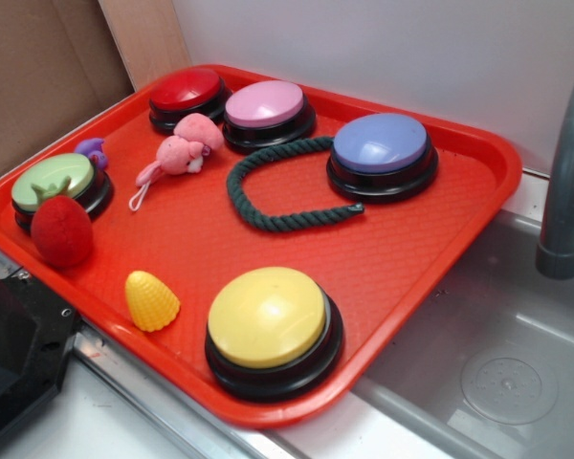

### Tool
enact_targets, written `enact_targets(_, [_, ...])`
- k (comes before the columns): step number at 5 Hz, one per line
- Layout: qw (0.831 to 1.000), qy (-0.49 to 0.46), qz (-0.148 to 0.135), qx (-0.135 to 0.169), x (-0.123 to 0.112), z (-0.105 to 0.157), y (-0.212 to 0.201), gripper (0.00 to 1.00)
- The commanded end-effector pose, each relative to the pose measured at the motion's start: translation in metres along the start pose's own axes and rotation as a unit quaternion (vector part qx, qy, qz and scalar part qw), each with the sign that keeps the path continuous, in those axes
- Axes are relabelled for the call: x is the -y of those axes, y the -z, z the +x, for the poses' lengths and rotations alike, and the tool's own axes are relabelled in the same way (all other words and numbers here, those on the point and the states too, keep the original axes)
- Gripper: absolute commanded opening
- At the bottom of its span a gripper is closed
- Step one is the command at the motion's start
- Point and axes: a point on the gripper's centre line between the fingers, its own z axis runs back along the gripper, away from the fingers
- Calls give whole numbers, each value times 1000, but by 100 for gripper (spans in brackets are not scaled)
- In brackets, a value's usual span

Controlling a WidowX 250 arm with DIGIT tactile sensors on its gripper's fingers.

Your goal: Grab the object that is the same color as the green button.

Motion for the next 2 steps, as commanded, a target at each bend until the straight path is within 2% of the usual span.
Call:
enact_targets(1, [1000, 0, 0, 0, 0, 0, 0, 100])
enact_targets(2, [999, -46, -20, -4, 2, 16, 7, 100])
